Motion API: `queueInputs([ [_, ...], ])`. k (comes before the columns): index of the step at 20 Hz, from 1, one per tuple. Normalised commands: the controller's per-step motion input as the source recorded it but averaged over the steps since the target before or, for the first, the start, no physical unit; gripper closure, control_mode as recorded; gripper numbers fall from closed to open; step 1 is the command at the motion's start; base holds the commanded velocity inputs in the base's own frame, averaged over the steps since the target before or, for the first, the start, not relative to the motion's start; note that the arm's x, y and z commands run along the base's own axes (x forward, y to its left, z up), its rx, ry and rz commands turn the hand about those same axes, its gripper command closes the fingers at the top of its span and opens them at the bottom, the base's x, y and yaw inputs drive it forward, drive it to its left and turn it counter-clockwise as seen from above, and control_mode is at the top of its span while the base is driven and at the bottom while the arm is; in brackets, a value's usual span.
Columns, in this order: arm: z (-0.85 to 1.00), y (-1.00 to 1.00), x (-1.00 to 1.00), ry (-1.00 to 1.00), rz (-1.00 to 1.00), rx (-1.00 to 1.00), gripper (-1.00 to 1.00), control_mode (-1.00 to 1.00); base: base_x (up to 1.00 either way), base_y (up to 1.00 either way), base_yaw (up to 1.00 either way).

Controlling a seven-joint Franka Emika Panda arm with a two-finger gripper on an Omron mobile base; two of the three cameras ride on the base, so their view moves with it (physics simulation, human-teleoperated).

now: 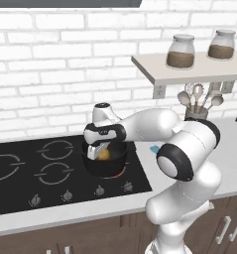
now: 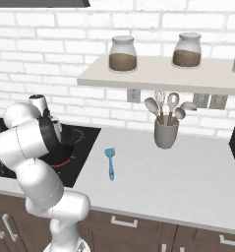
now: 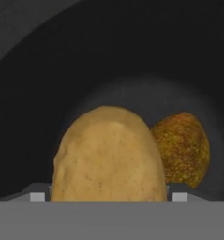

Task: Put the potato and avocado in the pot. Retrieve the spatula and lightly stir the vegetables in the pot.

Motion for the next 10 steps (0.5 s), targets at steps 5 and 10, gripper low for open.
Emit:
queueInputs([
  [5,0.06,0.0,-0.04,-0.02,0.0,0.0,-1.0,-1.0,0.0,0.0,0.0],
  [10,0.3,0.0,-0.21,-0.06,0.0,0.0,-1.0,-1.0,0.0,0.0,0.0],
])
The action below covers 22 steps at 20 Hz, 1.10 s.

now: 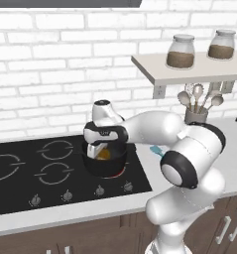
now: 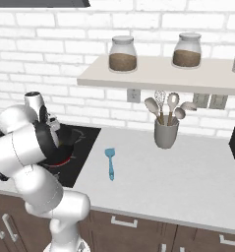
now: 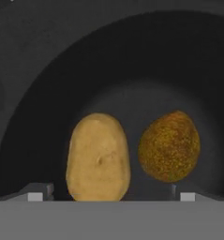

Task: Put the potato and avocado in the pot. Retrieve the spatula and lightly stir the vegetables in the pot.

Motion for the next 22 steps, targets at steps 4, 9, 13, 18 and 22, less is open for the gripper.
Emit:
queueInputs([
  [4,0.66,-0.05,-0.47,-0.04,-0.01,0.0,-1.0,-1.0,0.0,0.0,0.0],
  [9,0.51,-0.46,-0.78,0.0,-0.07,0.04,-1.0,-1.0,0.0,0.0,0.0],
  [13,0.37,-0.87,-0.95,0.0,-0.06,0.11,-1.0,-1.0,0.0,0.0,0.0],
  [18,0.09,-0.99,-0.69,0.0,-0.07,0.09,-1.0,-1.0,0.0,0.0,0.0],
  [22,0.02,-1.0,-0.26,0.0,-0.08,0.08,-1.0,-1.0,0.0,0.0,0.0],
])
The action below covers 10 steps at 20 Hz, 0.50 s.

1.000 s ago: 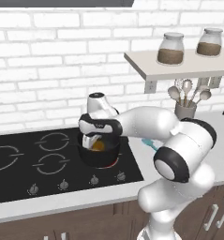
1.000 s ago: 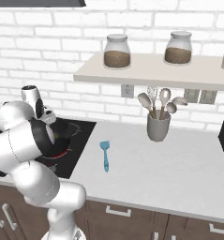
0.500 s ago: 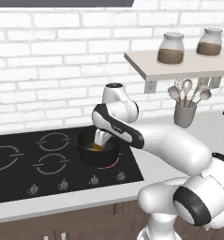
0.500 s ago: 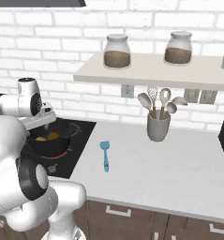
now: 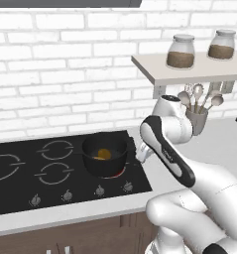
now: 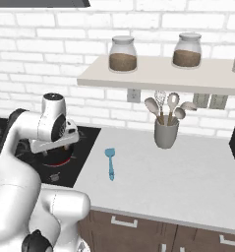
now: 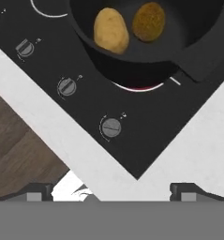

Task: Put the potato and avocado in the pot. Retrieve the spatula and lightly stir the vegetables in the pot.

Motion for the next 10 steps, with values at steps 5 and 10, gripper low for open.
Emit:
queueInputs([
  [5,0.0,-0.81,0.0,0.1,-0.14,0.04,-1.0,-1.0,0.0,0.0,0.0],
  [10,0.0,-0.65,0.05,0.22,-0.24,0.0,-1.0,-1.0,0.0,0.0,0.0],
])
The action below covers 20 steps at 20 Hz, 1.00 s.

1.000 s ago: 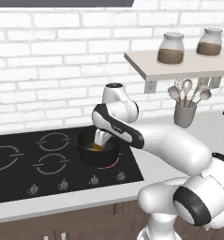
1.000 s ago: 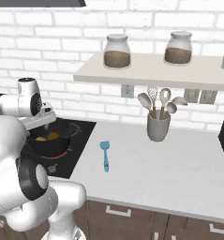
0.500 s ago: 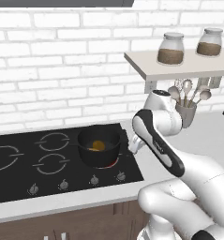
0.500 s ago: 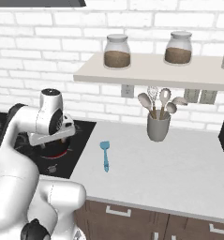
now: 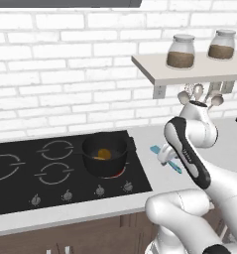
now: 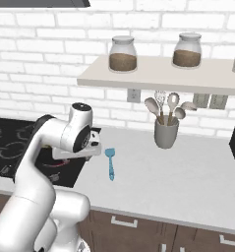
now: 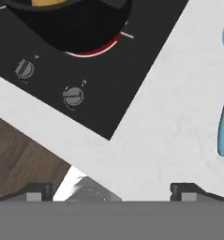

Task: Put the potato and avocado in the pot. Retrieve the spatula and lightly stir the vegetables in the pot.

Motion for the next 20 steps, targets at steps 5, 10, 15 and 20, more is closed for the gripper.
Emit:
queueInputs([
  [5,-0.09,-0.64,0.1,0.06,-0.21,0.0,-1.0,-1.0,0.0,0.0,0.0],
  [10,-0.36,-0.55,0.14,-0.03,-0.04,0.0,-1.0,-1.0,0.0,0.0,0.0],
  [15,-0.47,-0.4,0.46,-0.02,-0.02,0.0,-1.0,-1.0,0.0,0.0,0.0],
  [20,-0.47,-0.27,0.55,0.0,-0.04,0.0,-1.0,-1.0,0.0,0.0,0.0],
])
